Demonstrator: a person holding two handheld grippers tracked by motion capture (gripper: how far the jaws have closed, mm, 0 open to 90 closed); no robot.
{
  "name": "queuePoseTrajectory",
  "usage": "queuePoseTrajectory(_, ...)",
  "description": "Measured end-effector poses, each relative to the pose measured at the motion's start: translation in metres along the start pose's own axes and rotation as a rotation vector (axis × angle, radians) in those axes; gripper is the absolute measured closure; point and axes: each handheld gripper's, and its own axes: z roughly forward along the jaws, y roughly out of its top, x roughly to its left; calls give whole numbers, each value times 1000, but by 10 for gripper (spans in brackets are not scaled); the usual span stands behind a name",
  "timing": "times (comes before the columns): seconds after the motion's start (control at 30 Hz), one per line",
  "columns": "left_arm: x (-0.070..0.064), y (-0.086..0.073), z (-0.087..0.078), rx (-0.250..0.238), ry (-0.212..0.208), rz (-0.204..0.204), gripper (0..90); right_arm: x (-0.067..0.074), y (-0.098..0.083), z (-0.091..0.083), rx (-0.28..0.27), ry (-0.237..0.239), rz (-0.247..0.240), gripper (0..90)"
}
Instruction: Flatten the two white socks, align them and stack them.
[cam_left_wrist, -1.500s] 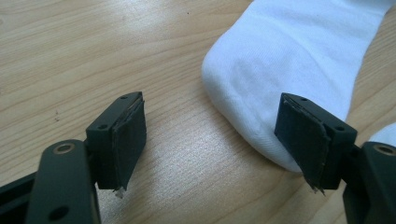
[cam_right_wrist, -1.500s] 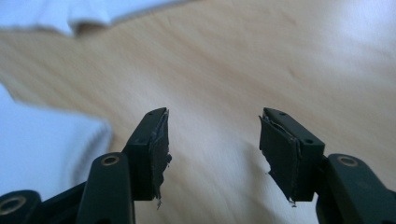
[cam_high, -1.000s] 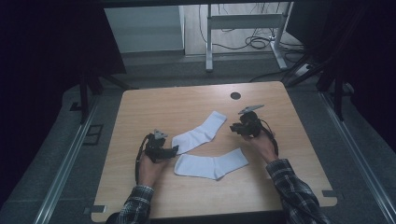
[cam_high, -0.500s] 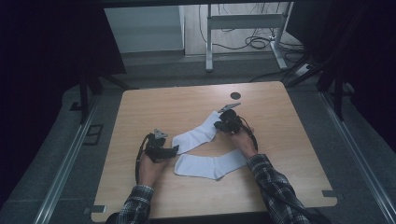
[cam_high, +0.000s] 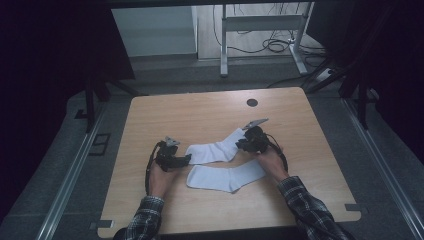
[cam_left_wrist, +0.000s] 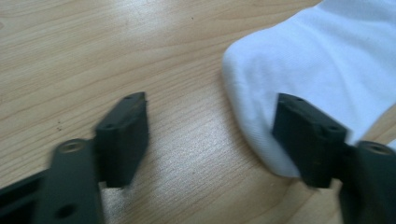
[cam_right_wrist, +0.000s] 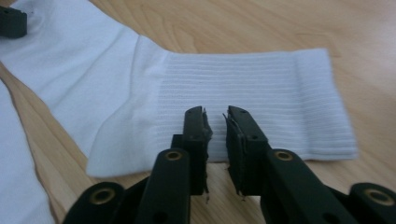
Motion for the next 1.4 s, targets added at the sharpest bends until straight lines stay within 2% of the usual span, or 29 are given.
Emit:
queuePoseTrajectory(0.03, 0, 1, -2, -6, -4, -10, 327, 0, 0, 0, 0, 0, 0, 729)
queuePoseTrajectory(0.07, 2, 3, -6, -32, -18, -33, 367, -12, 3, -6, -26, -35, 20, 699)
queuePoseTrajectory(0.1, 2, 3, -7, -45, -28, -47, 395, -17, 4, -7, -31, -46, 30, 682)
queuePoseTrajectory(0.13, 2, 3, -7, -45, -28, -47, 418, -17, 4, -7, -31, -46, 30, 682)
queuePoseTrajectory(0.2, 3, 4, -10, -61, -32, -50, 436, -27, 5, -8, -37, -80, 47, 645)
queuePoseTrajectory(0.23, 4, 4, -9, -56, -34, -52, 444, -35, 4, -5, -40, -99, 66, 609)
queuePoseTrajectory(0.43, 2, 2, 0, -27, -32, -49, 506, -42, -1, 5, -38, -109, 70, 569)
queuePoseTrajectory(0.5, 1, 2, 2, -32, -32, -41, 542, -42, -2, 10, -22, -110, 62, 586)
queuePoseTrajectory(0.53, 0, 2, 2, -32, -33, -25, 594, -43, -3, 11, -30, -87, 75, 671)
queuePoseTrajectory(0.6, 0, 2, 2, -30, -49, -16, 675, -42, -4, 10, -25, -72, 91, 752)
queuePoseTrajectory(0.63, 0, 2, 2, -30, -49, -16, 731, -42, -4, 10, -25, -72, 91, 752)
queuePoseTrajectory(0.67, 1, 2, 2, -28, -61, -25, 731, -40, -3, 9, -18, -69, 98, 781)
queuePoseTrajectory(0.73, 0, 2, 2, -27, -79, -43, 812, -38, -3, 8, 0, -66, 99, 801)
queuePoseTrajectory(0.8, -3, 4, -1, -39, -66, -28, 847, -34, -3, 3, 3, -76, 80, 805)
queuePoseTrajectory(0.93, -5, 9, -9, -72, -76, -24, 850, -31, -3, -6, -10, -71, 67, 806)
queuePoseTrajectory(1.0, -9, 13, -19, -92, -89, -17, 850, -29, -2, -19, -33, -66, 57, 805)
queuePoseTrajectory(1.1, -12, 14, -25, -101, -101, -10, 849, -26, -2, -35, -55, -60, 47, 805)
queuePoseTrajectory(1.13, -15, 14, -31, -107, -105, 5, 849, -25, -2, -40, -66, -54, 46, 805)
queuePoseTrajectory(1.17, -15, 14, -31, -107, -105, 5, 849, -25, -2, -40, -66, -54, 46, 805)
queuePoseTrajectory(1.23, -19, 15, -40, -118, -115, 12, 849, -21, -4, -56, -87, -46, 32, 805)
queuePoseTrajectory(1.27, -19, 15, -40, -118, -115, 12, 847, -21, -4, -56, -87, -46, 32, 805)
queuePoseTrajectory(1.33, -22, 14, -47, -121, -122, 19, 847, -17, -7, -71, -105, -32, 31, 805)
queuePoseTrajectory(1.37, -26, 13, -54, -118, -128, 26, 847, -15, -9, -75, -108, -26, 34, 805)
queuePoseTrajectory(1.4, -26, 13, -54, -118, -128, 26, 847, -15, -9, -75, -108, -26, 34, 805)
